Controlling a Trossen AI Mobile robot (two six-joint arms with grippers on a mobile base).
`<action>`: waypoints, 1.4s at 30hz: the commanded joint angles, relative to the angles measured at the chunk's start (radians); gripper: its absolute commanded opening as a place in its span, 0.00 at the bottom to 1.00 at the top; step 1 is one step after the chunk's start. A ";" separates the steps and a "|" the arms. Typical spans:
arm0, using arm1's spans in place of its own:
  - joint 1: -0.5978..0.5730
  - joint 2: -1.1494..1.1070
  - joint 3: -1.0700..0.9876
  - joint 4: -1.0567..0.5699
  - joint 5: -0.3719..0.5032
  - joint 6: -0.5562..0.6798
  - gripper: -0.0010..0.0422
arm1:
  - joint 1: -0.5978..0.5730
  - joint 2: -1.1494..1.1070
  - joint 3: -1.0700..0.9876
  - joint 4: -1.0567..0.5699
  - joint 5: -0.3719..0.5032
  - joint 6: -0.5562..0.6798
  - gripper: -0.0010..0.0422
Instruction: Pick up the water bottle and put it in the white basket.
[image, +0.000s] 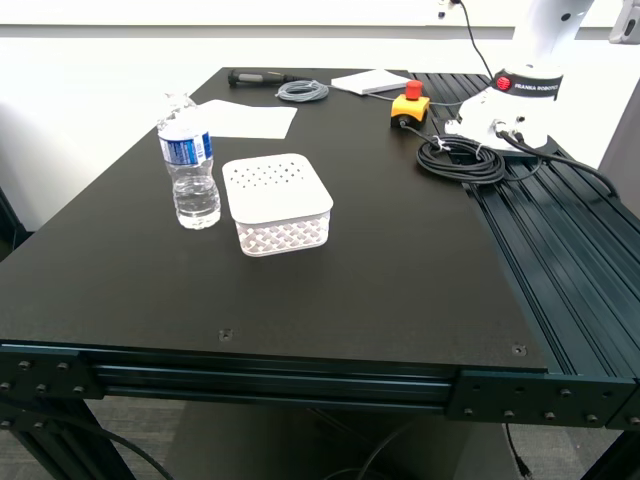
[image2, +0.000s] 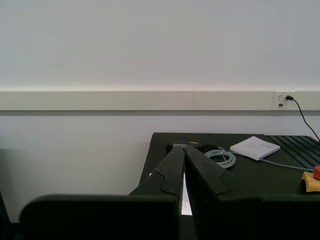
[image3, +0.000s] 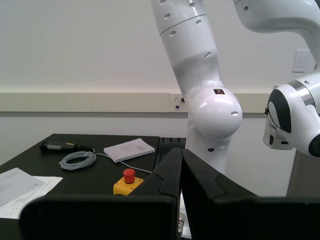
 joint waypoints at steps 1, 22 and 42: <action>0.000 0.000 0.001 0.003 -0.001 0.000 0.02 | 0.000 0.000 0.000 0.004 0.003 -0.002 0.02; 0.000 0.000 0.001 0.003 0.000 0.000 0.02 | 0.000 0.000 0.000 0.004 0.003 -0.002 0.02; 0.000 0.000 0.001 0.003 -0.001 0.000 0.02 | -0.001 0.122 0.000 -0.097 0.348 0.037 0.02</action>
